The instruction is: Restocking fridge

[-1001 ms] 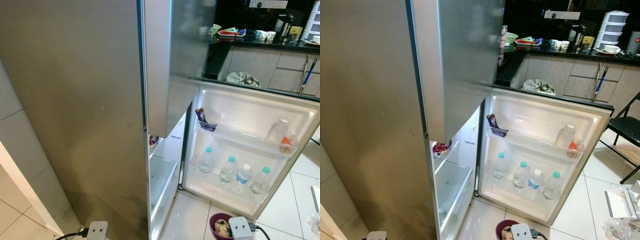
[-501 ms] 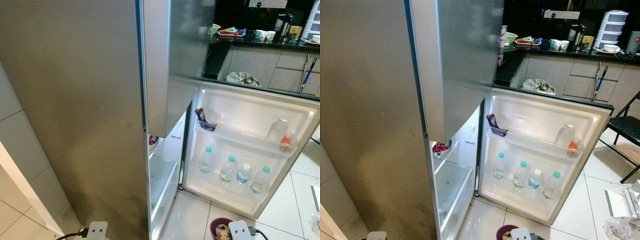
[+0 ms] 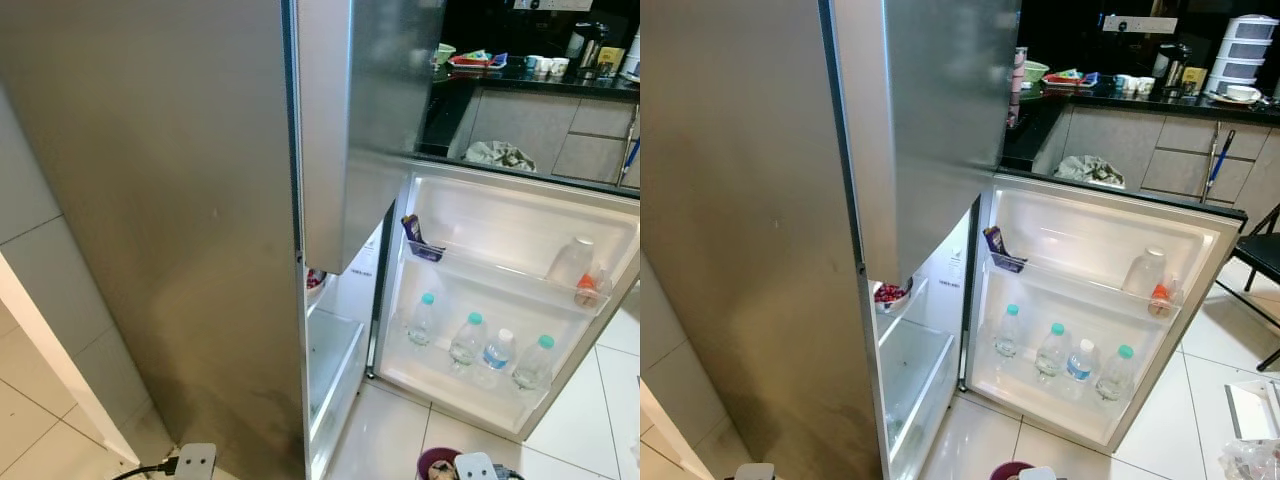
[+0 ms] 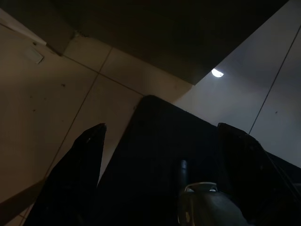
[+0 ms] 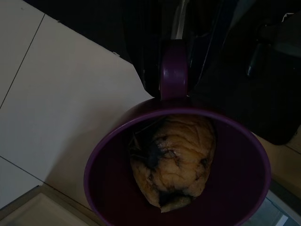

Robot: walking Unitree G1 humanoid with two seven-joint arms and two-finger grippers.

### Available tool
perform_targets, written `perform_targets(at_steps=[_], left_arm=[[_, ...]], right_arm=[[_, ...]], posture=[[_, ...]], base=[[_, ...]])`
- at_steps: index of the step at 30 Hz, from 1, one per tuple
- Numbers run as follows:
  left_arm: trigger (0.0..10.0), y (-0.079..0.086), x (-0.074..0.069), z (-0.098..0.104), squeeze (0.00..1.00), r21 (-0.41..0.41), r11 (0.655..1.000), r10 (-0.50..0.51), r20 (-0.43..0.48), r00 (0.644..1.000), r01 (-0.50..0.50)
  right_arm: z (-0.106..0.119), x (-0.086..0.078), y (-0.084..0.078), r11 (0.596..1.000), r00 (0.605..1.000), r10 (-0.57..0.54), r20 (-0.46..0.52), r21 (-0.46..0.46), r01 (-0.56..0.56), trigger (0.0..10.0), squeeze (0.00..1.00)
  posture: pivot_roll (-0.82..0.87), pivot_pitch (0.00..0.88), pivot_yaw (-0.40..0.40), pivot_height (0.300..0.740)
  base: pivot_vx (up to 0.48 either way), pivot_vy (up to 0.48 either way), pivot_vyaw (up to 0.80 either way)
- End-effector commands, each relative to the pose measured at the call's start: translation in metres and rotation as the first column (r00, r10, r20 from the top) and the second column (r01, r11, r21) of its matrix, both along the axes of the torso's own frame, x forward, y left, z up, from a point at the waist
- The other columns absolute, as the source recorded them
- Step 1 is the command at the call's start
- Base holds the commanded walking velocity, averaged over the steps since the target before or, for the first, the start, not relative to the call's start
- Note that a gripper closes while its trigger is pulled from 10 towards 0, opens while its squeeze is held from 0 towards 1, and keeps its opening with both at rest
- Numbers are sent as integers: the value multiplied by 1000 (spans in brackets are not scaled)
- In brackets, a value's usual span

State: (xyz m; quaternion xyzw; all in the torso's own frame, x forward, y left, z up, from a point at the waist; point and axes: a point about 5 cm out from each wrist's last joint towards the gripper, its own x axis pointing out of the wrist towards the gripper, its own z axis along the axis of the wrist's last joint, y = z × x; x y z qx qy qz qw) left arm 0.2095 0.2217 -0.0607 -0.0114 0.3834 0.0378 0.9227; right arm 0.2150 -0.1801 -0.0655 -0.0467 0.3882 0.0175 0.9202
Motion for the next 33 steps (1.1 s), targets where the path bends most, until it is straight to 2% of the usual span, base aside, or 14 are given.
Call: perform_targets(at_steps=[1, 8, 17, 24, 29, 33], left_arm=[[10000, 0, -4, -3, 0, 6, 1000, 3, -14, 1000, -3], [10000, -1, -5, -3, 0, 0, 1000, 17, -12, 1000, -17], [10000, 4, -8, -4, 0, 12, 1000, 28, -28, 999, -28], [10000, -1, -6, -4, 0, -3, 1000, 24, -22, 999, -24], [10000, 1, -8, -5, 0, 6, 999, 42, -31, 999, -42], [10000, -1, -10, -6, 0, 13, 1000, 7, -35, 999, -7]], right_arm=[[-1, -3, -3, 1000, 1000, -3, -10, -8, 3, 10000, 0], [0, 0, -5, 1000, 1000, 9, -6, -14, -9, 10000, 0], [3, 4, -6, 1000, 1000, 3, -2, -19, -3, 10000, 0], [2, 2, -13, 999, 1000, -1, -12, -36, 1, 10000, 0], [1, 0, -13, 999, 1000, 3, -16, -40, -4, 10000, 0], [2, 0, -14, 999, 1000, 5, -17, -41, -6, 10000, 0]], posture=[[49, 70, -21, 734], [58, 72, -25, 734], [40, 59, -25, 734], [36, 49, -37, 734], [34, 70, -30, 734], [61, 76, -33, 734]], base=[[0, 0, 0], [0, 0, 0], [0, 0, 0], [0, 0, 0], [0, 0, 0], [0, 0, 0]])
